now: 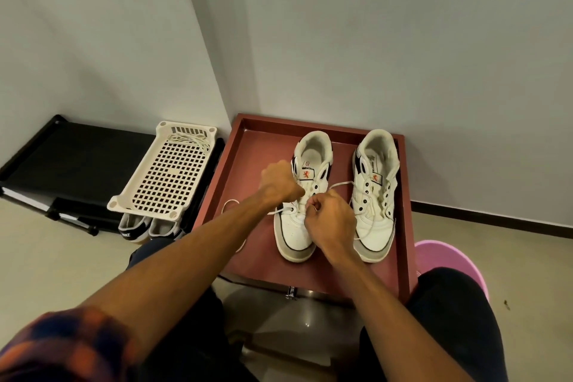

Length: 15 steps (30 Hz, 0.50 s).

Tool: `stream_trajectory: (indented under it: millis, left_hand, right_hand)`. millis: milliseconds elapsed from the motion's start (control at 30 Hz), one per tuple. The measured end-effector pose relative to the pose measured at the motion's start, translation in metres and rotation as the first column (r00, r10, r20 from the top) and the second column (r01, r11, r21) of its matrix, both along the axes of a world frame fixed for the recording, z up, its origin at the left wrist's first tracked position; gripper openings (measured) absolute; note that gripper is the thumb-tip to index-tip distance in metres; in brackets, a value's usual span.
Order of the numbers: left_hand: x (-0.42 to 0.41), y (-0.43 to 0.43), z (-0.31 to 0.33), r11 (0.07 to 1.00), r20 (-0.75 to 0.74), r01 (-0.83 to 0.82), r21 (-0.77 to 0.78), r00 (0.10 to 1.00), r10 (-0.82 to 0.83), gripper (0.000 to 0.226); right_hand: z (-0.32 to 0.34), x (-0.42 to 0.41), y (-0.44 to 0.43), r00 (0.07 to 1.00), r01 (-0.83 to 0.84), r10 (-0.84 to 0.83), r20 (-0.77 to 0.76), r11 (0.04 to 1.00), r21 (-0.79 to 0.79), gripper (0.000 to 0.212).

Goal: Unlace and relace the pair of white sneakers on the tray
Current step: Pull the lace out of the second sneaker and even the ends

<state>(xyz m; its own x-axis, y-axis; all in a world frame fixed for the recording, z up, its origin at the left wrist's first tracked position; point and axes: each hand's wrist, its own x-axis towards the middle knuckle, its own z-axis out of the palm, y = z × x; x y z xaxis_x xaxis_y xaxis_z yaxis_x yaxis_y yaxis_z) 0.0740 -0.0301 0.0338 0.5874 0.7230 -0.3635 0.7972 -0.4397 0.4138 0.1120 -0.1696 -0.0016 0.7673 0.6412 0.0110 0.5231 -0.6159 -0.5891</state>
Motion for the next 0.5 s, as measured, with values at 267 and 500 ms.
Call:
stream_trajectory:
  millis: [267, 500]
  left_hand:
    - [-0.022, 0.026, -0.018, 0.831, 0.211, -0.132, -0.54, 0.935, 0.285, 0.022]
    - [-0.027, 0.022, -0.017, 0.758, 0.254, -0.105, -0.643, 0.905, 0.34, 0.028]
  right_hand:
    - [-0.01, 0.004, 0.009, 0.985, -0.14, 0.141, 0.094, 0.99, -0.025, 0.012]
    - [-0.014, 0.004, 0.01, 0.987, -0.135, 0.134, 0.092, 0.991, 0.004, 0.009]
